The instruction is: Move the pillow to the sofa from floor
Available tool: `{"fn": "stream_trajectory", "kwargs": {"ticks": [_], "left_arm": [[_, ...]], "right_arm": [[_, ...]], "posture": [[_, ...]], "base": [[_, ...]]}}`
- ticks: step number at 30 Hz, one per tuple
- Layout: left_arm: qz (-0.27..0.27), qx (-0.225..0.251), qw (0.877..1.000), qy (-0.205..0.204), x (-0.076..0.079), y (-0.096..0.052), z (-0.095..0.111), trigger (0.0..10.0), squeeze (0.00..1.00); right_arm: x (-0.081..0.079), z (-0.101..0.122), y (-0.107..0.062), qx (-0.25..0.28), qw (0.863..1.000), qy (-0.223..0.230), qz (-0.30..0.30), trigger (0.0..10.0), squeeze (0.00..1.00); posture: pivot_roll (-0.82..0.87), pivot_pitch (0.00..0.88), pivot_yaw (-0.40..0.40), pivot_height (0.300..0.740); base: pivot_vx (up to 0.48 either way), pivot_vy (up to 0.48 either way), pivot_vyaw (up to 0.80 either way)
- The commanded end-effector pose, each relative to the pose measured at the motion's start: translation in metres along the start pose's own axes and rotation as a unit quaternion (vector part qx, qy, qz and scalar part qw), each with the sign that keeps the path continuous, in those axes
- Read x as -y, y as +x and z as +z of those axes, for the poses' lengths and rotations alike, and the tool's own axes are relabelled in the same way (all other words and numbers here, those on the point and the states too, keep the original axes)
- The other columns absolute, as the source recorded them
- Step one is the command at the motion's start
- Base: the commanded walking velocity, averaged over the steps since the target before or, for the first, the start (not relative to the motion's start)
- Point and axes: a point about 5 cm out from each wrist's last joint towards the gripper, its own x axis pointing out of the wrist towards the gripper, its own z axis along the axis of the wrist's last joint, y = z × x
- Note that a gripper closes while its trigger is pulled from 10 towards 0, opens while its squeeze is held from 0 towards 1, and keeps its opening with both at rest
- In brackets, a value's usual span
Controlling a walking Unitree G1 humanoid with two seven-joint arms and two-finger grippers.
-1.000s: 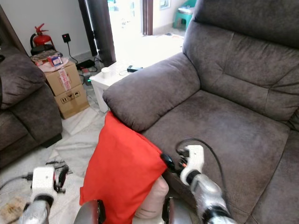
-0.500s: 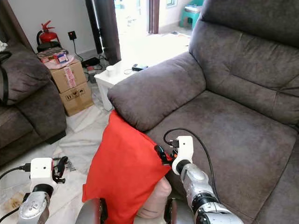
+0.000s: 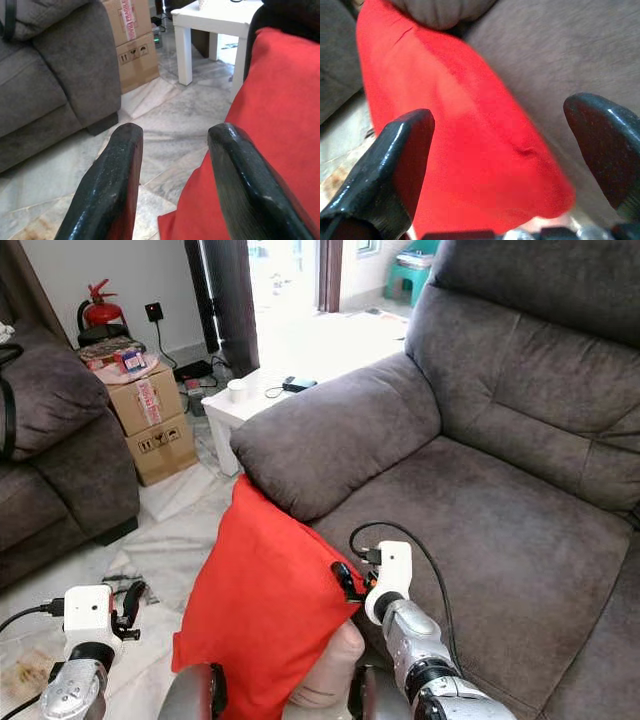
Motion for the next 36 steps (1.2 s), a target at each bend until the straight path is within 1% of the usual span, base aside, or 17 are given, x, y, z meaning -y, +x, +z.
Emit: {"fn": "stream_trajectory", "kwargs": {"ticks": [1, 3, 7, 11, 12, 13, 14, 16, 17, 18, 19, 26, 28, 33, 34, 35, 36], "left_arm": [[0.0, -0.003, 1.0, -0.014, 0.0, -0.003, 0.0, 10.0, 0.0], [0.0, -0.004, 1.0, -0.015, 0.0, -0.005, 0.0, 10.0, 0.0], [-0.002, -0.009, 1.0, -0.014, 0.002, -0.009, -0.003, 10.0, 0.0], [-0.003, -0.005, 1.0, -0.014, 0.002, -0.008, 0.001, 10.0, 0.0], [-0.003, -0.004, 1.0, -0.014, 0.002, -0.008, 0.002, 10.0, 0.0], [-0.006, -0.002, 1.0, -0.011, 0.004, -0.006, 0.004, 10.0, 0.0], [-0.006, -0.002, 1.0, -0.011, 0.004, -0.006, 0.004, 10.0, 0.0], [-0.009, 0.001, 1.0, -0.012, 0.006, -0.004, 0.006, 10.0, 0.0], [-0.009, 0.001, 1.0, -0.012, 0.006, -0.004, 0.006, 10.0, 0.0], [-0.014, 0.004, 1.0, -0.012, 0.01, -0.001, 0.008, 10.0, 0.0], [-0.016, 0.004, 1.0, -0.011, 0.011, 0.0, 0.008, 10.0, 0.0], [-0.029, 0.008, 0.999, -0.018, 0.022, 0.012, 0.014, 10.0, 0.0], [-0.036, 0.01, 0.999, -0.02, 0.027, 0.016, 0.016, 10.0, 0.0], [-0.046, 0.009, 0.999, -0.024, 0.033, 0.021, 0.018, 10.0, 0.0], [-0.05, 0.008, 0.998, -0.023, 0.034, 0.023, 0.017, 10.0, 0.0], [-0.05, 0.007, 0.998, -0.022, 0.035, 0.023, 0.017, 10.0, 0.0], [-0.05, 0.007, 0.998, -0.022, 0.035, 0.023, 0.017, 10.0, 0.0]], "right_arm": [[-0.004, 0.0, 0.002, -0.004, 0.999, 0.028, 0.016, 10.0, 0.0], [-0.006, -0.001, 0.002, -0.003, 0.999, 0.038, 0.024, 10.0, 0.0], [-0.008, -0.01, 0.001, -0.02, 0.999, 0.027, 0.027, 10.0, 0.0], [-0.012, -0.017, 0.0, -0.028, 0.999, 0.029, 0.032, 10.0, 0.0], [-0.013, -0.019, 0.0, -0.031, 0.999, 0.024, 0.029, 10.0, 0.0], [-0.011, -0.02, 0.0, -0.035, 0.999, 0.0, 0.014, 10.0, 0.0], [-0.011, -0.02, 0.0, -0.035, 0.999, 0.0, 0.014, 10.0, 0.0], [-0.007, -0.017, 0.0, -0.024, 1.0, -0.004, -0.014, 10.0, 0.0], [-0.007, -0.017, 0.0, -0.024, 1.0, -0.004, -0.014, 10.0, 0.0], [-0.001, -0.011, 0.0, -0.011, 0.999, -0.001, -0.04, 10.0, 0.0], [0.0, -0.01, -0.001, -0.008, 0.999, 0.001, -0.046, 10.0, 0.0], [0.017, 0.008, -0.004, 0.017, 0.998, -0.008, -0.067, 10.0, 0.0], [0.023, 0.015, -0.006, 0.032, 0.997, -0.004, -0.075, 10.0, 0.0], [0.038, 0.02, -0.012, 0.042, 0.994, -0.004, -0.099, 10.0, 0.0], [0.045, 0.022, -0.016, 0.045, 0.993, -0.002, -0.111, 10.0, 0.0], [0.049, 0.022, -0.018, 0.045, 0.992, 0.001, -0.117, 10.0, 0.0], [0.049, 0.022, -0.018, 0.045, 0.992, 0.001, -0.117, 10.0, 0.0]], "posture": [[0.17, 0.0, -0.054, 0.579], [0.17, 0.003, -0.054, 0.579], [0.18, 0.012, -0.054, 0.579], [0.19, 0.02, -0.051, 0.579], [0.19, 0.021, -0.051, 0.579], [0.19, 0.021, -0.048, 0.579], [0.19, 0.021, -0.048, 0.579], [0.18, 0.016, -0.04, 0.579], [0.18, 0.016, -0.04, 0.579], [0.18, 0.013, -0.037, 0.579], [0.17, 0.01, -0.038, 0.579], [0.12, 0.002, -0.028, 0.579], [0.1, 0.0, -0.024, 0.579], [0.07, 0.0, -0.014, 0.579], [0.07, 0.0, -0.015, 0.579], [0.07, 0.0, -0.011, 0.579], [0.07, 0.0, -0.011, 0.579]], "base": [[0.0, 0.0, 0.0], [0.0, 0.0, 0.0], [0.0, 0.0, 0.0], [0.0, 0.0, 0.0], [0.0, 0.0, 0.0], [0.0, 0.0, 0.0], [0.0, 0.0, 0.0], [0.0, 0.0, 0.0], [0.0, 0.0, 0.0], [0.0, 0.0, 0.0], [0.0, 0.0, 0.0], [0.0, 0.0, 0.0], [0.0, 0.0, 0.0], [0.0, 0.0, 0.0], [0.0, 0.0, 0.0], [0.0, 0.0, 0.0], [0.0, 0.0, 0.0]]}}
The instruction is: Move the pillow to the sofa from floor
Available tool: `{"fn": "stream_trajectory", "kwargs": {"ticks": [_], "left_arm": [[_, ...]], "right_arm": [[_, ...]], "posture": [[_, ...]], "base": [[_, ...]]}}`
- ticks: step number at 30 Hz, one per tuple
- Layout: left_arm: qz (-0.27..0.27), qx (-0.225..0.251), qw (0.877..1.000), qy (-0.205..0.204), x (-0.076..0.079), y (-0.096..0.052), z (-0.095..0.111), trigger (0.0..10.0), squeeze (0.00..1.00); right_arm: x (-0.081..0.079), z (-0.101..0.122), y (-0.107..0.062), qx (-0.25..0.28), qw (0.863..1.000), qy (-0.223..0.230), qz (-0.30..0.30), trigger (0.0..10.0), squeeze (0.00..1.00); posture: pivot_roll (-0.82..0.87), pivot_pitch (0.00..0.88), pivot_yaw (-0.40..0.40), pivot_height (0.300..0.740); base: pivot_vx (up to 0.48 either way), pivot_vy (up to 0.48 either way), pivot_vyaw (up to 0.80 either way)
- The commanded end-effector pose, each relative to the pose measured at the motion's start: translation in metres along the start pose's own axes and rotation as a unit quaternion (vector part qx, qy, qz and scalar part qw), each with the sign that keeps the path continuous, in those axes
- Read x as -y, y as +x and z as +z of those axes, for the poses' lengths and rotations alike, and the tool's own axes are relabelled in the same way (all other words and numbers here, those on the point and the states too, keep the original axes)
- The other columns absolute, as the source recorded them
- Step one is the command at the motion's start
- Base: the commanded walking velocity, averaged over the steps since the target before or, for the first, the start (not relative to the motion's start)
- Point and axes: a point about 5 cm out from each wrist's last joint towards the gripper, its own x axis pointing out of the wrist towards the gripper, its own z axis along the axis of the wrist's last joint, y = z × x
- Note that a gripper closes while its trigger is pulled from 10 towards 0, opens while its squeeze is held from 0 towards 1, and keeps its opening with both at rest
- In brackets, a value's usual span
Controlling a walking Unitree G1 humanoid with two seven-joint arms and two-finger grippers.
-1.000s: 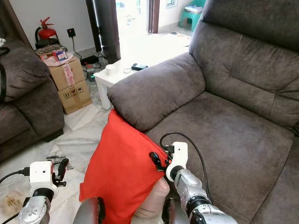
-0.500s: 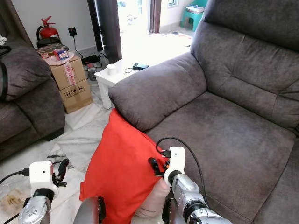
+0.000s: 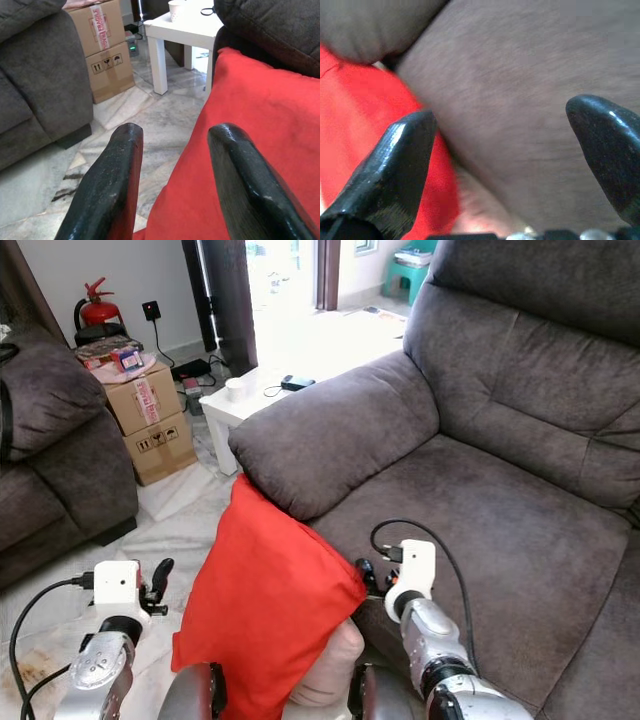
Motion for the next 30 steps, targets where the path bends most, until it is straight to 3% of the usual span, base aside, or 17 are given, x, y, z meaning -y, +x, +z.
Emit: {"fn": "stream_trajectory", "kwargs": {"ticks": [1, 2, 6, 16, 21, 24, 30], "left_arm": [[-0.008, -0.004, 1.0, -0.002, 0.002, 0.002, -0.001, 10.0, 0.0], [-0.008, -0.005, 1.0, -0.001, 0.001, 0.003, -0.002, 10.0, 0.0], [-0.012, -0.008, 1.0, 0.002, 0.001, 0.006, -0.003, 10.0, 0.0], [-0.018, -0.007, 1.0, 0.005, 0.003, 0.014, 0.0, 10.0, 0.0], [0.008, 0.006, 1.0, 0.004, -0.009, 0.01, 0.002, 10.0, 0.0], [0.034, 0.007, 0.999, 0.003, -0.023, -0.003, -0.003, 10.0, 0.0], [0.053, -0.004, 0.999, 0.007, -0.034, -0.022, -0.013, 10.0, 0.0]], "right_arm": [[0.012, 0.003, -0.003, 0.008, 1.0, 0.01, -0.022, 10.0, 0.0], [0.023, 0.005, -0.006, 0.011, 0.999, 0.014, -0.039, 10.0, 0.0], [0.037, 0.009, -0.011, 0.02, 0.998, 0.024, -0.056, 10.0, 0.0], [0.037, 0.007, -0.012, 0.021, 0.998, 0.02, -0.05, 10.0, 0.0], [0.022, -0.007, -0.009, -0.015, 1.0, 0.011, -0.01, 10.0, 0.0], [0.005, -0.01, -0.005, -0.021, 0.999, 0.007, 0.027, 10.0, 0.0], [-0.006, -0.005, -0.002, -0.013, 0.997, 0.004, 0.075, 10.0, 0.0]], "posture": [[0.06, 0.0, -0.005, 0.579], [0.04, 0.0, 0.0, 0.579], [0.02, 0.0, 0.017, 0.579], [0.03, 0.0, 0.017, 0.579], [0.11, 0.0, -0.036, 0.579], [0.14, 0.0, -0.059, 0.579], [0.17, 0.0, -0.075, 0.579]], "base": [[0.0, 0.0, 0.0], [0.0, 0.0, 0.0], [0.0, 0.0, 0.0], [0.0, 0.0, 0.0], [0.0, 0.0, 0.0], [0.0, 0.0, 0.0], [0.0, 0.0, 0.0]]}}
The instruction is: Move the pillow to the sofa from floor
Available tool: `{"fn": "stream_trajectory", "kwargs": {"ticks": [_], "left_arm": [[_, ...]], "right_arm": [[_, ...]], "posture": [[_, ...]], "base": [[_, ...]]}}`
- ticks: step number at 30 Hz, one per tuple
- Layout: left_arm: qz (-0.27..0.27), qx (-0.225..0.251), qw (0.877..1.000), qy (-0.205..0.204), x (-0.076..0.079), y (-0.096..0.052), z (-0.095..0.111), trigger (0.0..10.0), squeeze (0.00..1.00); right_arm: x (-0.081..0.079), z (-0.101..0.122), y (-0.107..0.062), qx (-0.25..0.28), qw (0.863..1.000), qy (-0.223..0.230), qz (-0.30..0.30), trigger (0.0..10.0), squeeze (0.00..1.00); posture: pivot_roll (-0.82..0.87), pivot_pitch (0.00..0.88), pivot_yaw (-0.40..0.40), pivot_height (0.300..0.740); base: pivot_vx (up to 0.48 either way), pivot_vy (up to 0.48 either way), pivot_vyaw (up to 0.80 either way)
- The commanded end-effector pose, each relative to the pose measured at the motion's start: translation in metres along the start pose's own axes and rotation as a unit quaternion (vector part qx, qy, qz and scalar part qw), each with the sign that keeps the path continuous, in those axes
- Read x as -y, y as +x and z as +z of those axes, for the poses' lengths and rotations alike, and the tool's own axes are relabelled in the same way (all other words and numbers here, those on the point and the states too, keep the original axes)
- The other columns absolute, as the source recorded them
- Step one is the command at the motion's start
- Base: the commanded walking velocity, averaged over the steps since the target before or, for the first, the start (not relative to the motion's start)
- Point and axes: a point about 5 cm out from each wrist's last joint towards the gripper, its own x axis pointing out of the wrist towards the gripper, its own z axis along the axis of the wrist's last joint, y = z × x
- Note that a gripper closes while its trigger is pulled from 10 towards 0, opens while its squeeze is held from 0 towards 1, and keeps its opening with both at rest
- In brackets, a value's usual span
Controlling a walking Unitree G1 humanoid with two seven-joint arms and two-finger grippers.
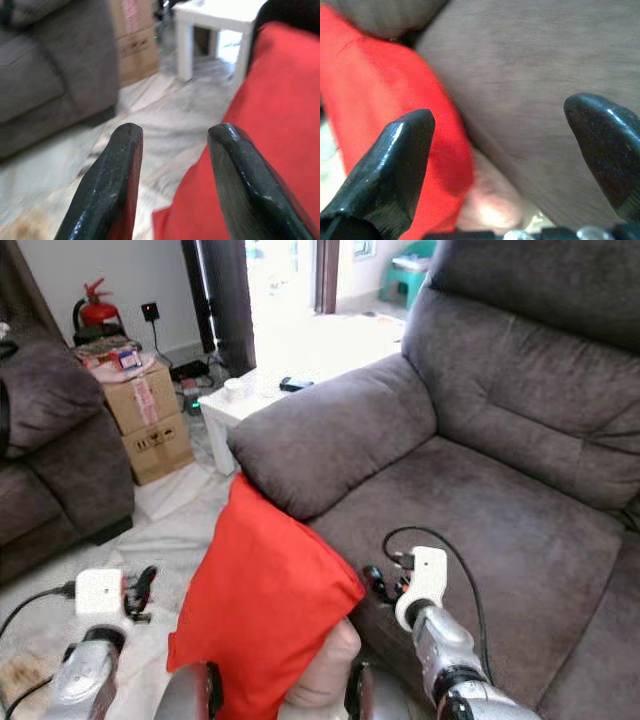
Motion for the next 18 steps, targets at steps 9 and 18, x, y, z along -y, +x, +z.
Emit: {"fn": "stream_trajectory", "kwargs": {"ticks": [9, 18], "left_arm": [[0.0, 0.013, 1.0, 0.002, -0.005, -0.005, 0.008, 10.0, 0.0], [-0.02, 0.002, 1.0, 0.006, 0.003, -0.011, 0.006, 10.0, 0.0]], "right_arm": [[-0.019, 0.006, 0.007, -0.006, 0.996, -0.03, 0.078, 10.0, 0.0], [-0.031, -0.008, 0.007, -0.024, 0.993, -0.036, 0.105, 10.0, 0.0]], "posture": [[0.17, 0.048, -0.047, 0.579], [0.17, 0.1, -0.04, 0.579]], "base": [[0.0, 0.0, 0.0], [0.0, 0.0, 0.0]]}}
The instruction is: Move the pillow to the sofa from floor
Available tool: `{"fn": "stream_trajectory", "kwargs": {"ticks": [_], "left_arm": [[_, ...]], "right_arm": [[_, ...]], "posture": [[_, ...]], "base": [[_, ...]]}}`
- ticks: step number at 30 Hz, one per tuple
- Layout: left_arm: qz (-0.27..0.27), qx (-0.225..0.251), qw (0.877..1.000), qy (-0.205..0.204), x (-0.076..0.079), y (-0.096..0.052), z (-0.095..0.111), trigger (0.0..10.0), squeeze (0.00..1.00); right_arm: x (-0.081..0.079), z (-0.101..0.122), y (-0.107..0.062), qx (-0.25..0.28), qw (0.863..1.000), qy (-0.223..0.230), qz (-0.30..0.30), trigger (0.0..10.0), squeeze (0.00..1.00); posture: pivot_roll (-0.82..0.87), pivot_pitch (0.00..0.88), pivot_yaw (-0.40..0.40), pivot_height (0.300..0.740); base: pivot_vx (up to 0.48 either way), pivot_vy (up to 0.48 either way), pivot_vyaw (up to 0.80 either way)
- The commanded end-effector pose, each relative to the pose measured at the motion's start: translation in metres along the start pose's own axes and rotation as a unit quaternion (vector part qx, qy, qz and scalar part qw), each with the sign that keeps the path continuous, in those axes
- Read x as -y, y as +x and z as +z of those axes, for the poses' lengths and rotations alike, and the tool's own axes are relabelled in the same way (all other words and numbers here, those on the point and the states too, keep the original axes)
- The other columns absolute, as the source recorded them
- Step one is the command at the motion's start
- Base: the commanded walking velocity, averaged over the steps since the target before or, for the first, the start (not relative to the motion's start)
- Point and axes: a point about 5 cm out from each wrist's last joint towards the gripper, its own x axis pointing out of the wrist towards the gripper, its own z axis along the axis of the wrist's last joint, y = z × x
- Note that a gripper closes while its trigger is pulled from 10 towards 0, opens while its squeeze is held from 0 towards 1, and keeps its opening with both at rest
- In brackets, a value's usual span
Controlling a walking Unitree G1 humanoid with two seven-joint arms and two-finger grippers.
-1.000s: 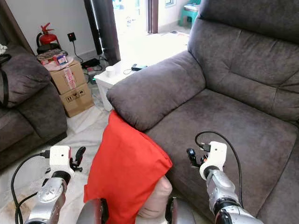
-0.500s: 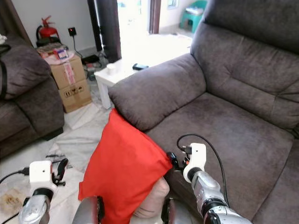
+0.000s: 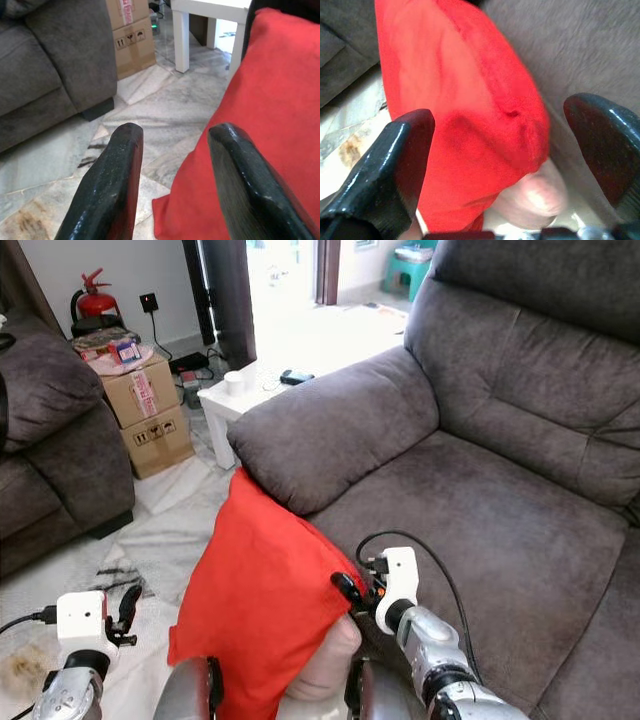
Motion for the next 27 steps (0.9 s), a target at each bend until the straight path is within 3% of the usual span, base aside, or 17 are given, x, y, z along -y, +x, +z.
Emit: {"fn": "stream_trajectory", "kwargs": {"ticks": [1, 13, 16, 27], "left_arm": [[-0.011, 0.001, 1.0, 0.007, 0.003, -0.001, 0.003, 10.0, 0.0], [-0.009, 0.011, 1.0, -0.001, 0.008, -0.001, 0.011, 10.0, 0.0], [-0.012, 0.015, 1.0, -0.003, 0.011, -0.001, 0.016, 10.0, 0.0], [-0.008, 0.019, 1.0, 0.002, 0.009, -0.006, 0.02, 10.0, 0.0]], "right_arm": [[-0.006, 0.002, 0.003, 0.004, 1.0, -0.007, 0.008, 10.0, 0.0], [-0.023, 0.015, 0.016, 0.036, 0.999, -0.008, 0.004, 10.0, 0.0], [-0.033, 0.017, 0.022, 0.041, 0.999, -0.009, 0.008, 10.0, 0.0], [-0.041, 0.004, 0.024, 0.019, 0.999, -0.029, -0.007, 10.0, 0.0]], "posture": [[0.17, 0.106, -0.043, 0.579], [0.19, 0.149, -0.055, 0.579], [0.21, 0.164, -0.054, 0.579], [0.23, 0.191, -0.053, 0.579]], "base": [[0.0, 0.0, 0.0], [0.0, 0.0, 0.0], [0.0, 0.0, 0.0], [0.0, 0.0, 0.0]]}}
